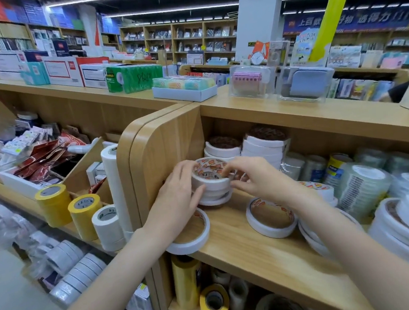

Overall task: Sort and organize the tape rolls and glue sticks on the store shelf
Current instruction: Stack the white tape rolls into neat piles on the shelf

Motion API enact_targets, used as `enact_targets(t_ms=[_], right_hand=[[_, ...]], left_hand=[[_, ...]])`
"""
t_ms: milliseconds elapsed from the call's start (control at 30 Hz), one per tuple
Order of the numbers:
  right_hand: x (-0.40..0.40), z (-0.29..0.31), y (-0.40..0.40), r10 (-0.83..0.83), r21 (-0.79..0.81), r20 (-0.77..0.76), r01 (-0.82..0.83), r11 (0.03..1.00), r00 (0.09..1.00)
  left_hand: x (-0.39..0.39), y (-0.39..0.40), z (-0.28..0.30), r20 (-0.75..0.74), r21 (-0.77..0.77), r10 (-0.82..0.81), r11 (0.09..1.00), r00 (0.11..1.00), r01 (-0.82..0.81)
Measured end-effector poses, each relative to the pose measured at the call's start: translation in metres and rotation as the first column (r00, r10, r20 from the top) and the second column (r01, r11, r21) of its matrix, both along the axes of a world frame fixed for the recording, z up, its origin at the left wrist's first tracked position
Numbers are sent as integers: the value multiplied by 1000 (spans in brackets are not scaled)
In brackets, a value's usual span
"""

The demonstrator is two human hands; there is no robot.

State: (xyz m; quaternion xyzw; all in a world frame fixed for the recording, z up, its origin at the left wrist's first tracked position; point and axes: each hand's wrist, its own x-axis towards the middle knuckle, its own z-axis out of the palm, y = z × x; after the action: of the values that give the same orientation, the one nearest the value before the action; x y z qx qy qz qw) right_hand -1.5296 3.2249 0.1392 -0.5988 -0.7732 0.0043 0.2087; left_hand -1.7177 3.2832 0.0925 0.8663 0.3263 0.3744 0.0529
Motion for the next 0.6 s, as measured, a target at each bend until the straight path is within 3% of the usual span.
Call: enact_targets(t_ms=[200, 400, 500, 600], right_hand=[[3, 9, 12, -96, 317, -146, 139, 938, 985], [-4, 1, 50, -288, 341, 21, 263, 902, 958], [3, -5, 58, -368, 344, 1, 346, 873, 930], [4, -8, 54, -346, 351, -77, 350, 868, 935]], left_hand=[[-16, -4, -15, -118, 14, -58, 998, 991, 60], [-15, -1, -17, -136, -5, -75, 997, 988, 75], [-16, -1, -18, -117, -21, -76, 997, 990, 74], [-15, -1, -21, -103, -48, -57, 997, 993, 52]])
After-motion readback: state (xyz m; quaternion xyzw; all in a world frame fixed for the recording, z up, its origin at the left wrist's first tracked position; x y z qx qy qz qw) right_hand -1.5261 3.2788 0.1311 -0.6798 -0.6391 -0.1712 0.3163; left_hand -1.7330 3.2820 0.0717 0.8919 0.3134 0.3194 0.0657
